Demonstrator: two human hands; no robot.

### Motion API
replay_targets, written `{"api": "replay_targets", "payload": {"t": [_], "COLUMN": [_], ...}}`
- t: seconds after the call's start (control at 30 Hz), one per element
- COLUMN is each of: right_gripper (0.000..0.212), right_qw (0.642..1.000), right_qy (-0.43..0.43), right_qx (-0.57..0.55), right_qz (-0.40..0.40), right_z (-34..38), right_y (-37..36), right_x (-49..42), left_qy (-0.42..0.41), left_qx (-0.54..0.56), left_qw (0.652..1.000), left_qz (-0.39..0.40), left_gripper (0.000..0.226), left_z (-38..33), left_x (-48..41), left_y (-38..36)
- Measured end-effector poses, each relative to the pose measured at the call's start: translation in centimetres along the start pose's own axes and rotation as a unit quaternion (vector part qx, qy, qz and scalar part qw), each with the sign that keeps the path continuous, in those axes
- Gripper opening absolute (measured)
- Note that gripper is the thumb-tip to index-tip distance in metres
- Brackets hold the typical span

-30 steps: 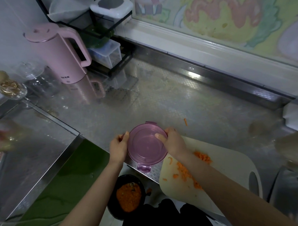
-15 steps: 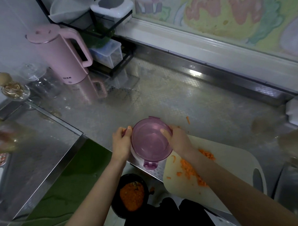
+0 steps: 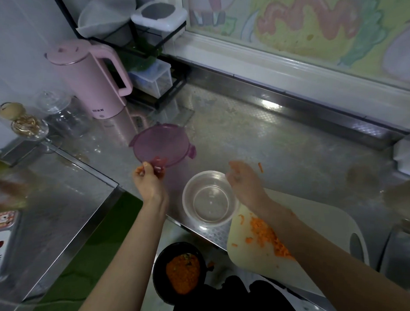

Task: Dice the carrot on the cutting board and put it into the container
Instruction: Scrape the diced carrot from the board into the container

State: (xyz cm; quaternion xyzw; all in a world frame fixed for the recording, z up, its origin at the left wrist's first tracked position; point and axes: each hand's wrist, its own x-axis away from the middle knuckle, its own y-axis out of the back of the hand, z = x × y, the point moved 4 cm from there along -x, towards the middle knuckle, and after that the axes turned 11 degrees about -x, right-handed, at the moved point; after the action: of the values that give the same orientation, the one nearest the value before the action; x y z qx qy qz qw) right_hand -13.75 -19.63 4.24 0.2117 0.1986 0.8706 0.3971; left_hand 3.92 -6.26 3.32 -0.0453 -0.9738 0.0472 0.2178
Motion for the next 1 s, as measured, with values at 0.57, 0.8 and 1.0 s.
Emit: {"api": "replay_targets", "payload": {"t": [0.57,0.8,1.0], "right_gripper": [0.029,0.042,0.027], "right_qw": [0.996,0.994,0.951], "right_qy": [-0.005,-0.034,-0.183], "right_qx": [0.082,0.049,-0.069], "right_qz": [0.034,-0.089,-0.238], "right_z": [-2.9,-5.7,-11.4], "right_y": [-2.4,1.3,3.9], "right_x": [2.8,9.3,17.2], "left_qy": [-0.063,-0.464,-0.528], "left_qx": [-0.481,-0.473,-0.5], "left_qw": [0.874,0.724,0.499], "left_qz": [-0.017,0.192,0.472], "left_gripper": [0.054,0.046,0.036], "left_z": [2.6,1.5,8.8], "left_x": [-0.7,9.2,16.9], "left_y": [4.5,1.9,2.8]}}
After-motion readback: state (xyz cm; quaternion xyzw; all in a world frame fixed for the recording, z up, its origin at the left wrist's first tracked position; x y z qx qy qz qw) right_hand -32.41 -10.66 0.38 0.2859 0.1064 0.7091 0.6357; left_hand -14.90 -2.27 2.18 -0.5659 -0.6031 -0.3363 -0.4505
